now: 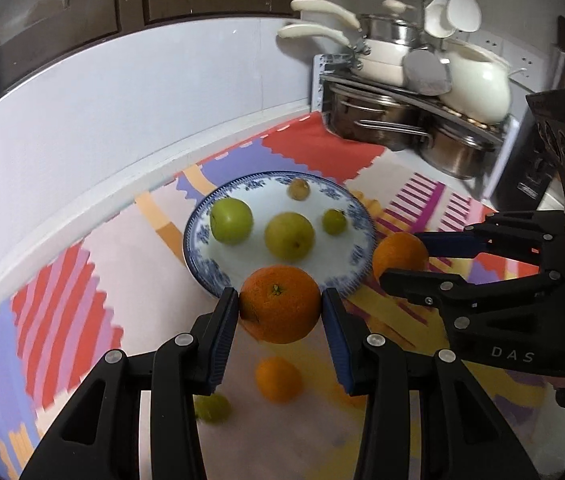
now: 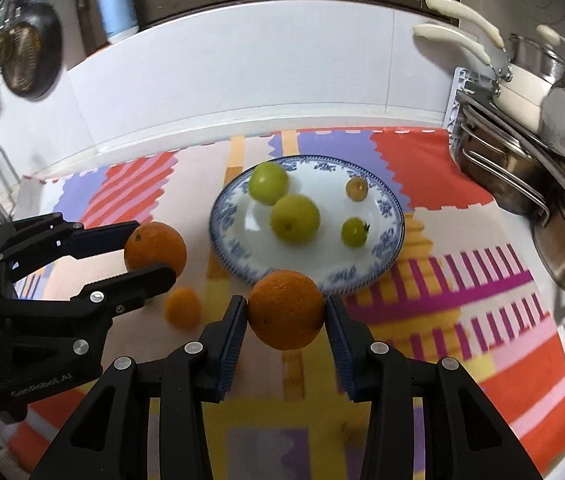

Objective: Organize fruits
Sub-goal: 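Carry both oranges over the plate and open both tools to release them, then withdraw both open tools from the plate toward the remaining loose fruits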

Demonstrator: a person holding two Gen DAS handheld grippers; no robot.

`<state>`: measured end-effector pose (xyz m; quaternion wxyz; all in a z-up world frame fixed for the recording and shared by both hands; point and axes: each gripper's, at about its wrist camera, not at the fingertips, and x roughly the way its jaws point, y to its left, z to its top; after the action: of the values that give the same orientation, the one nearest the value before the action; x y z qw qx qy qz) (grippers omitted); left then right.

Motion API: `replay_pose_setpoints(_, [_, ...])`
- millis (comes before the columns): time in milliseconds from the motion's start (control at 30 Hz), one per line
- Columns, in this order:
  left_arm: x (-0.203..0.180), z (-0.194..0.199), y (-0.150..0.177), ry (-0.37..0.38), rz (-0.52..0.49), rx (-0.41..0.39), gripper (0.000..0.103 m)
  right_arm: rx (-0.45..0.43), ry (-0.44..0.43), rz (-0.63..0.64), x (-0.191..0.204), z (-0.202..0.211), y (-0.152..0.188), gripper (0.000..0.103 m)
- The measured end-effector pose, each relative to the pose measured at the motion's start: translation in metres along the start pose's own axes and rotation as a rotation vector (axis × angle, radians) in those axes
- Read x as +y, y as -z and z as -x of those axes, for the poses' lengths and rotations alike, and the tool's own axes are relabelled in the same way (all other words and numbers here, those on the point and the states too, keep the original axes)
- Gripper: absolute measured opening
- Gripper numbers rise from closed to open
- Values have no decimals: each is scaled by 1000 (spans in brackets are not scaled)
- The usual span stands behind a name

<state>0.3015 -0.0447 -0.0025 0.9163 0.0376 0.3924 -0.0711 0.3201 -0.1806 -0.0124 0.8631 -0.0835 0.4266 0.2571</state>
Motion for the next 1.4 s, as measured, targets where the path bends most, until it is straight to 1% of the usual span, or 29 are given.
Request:
replay_pose_setpoints(167, [16, -33, -22, 8, 3, 41, 43, 50, 0, -17, -18, -31, -21, 41])
replay_pose_setpoints(333, [24, -61, -33, 22, 3, 93, 43, 96, -6, -31, -30, -55, -34, 41])
replay_pose_setpoints(533, [28, -82, -34, 32, 0, 139, 43, 137, -7, -37, -38, -78, -39, 41])
replay_pose_setpoints(767, [32, -93, -32, 47, 5, 161, 43, 160, -18, -25, -37, -93, -39, 41])
replay_pose_setpoints(900, [33, -93, -32, 42, 1, 165, 43, 165, -21, -24, -37, -95, -39, 41])
replay_pose_setpoints(933, [32, -91, -32, 40, -2, 159, 47, 165, -18, -22, -37, -95, -39, 41])
replay_pose_setpoints(967, [32, -88, -32, 32, -6, 148, 55, 166, -13, -17, -36, -95, -38, 42])
replay_pose_setpoints(1033, [31, -81, -33, 25, -14, 126, 62, 161, -3, -11, -34, -92, -37, 42])
replay_pose_setpoints(1100, [29, -73, -34, 18, -25, 115, 62, 147, 1, -3, -33, -86, -37, 45])
replay_pose_setpoints(1200, [25, -58, -33, 19, -21, 91, 63, 116, 11, -4, -32, -73, -37, 45])
replay_pose_setpoints(1233, [24, -52, -33, 15, -19, 80, 65, 107, 16, -5, -32, -69, -37, 45])
replay_pose_setpoints(1333, [19, -34, -30, -26, -6, 54, 72, 73, 40, 4, -29, -52, -35, 45])
replay_pose_setpoints(1400, [16, -21, -28, -45, 5, 35, 74, 54, 53, 8, -27, -41, -33, 45])
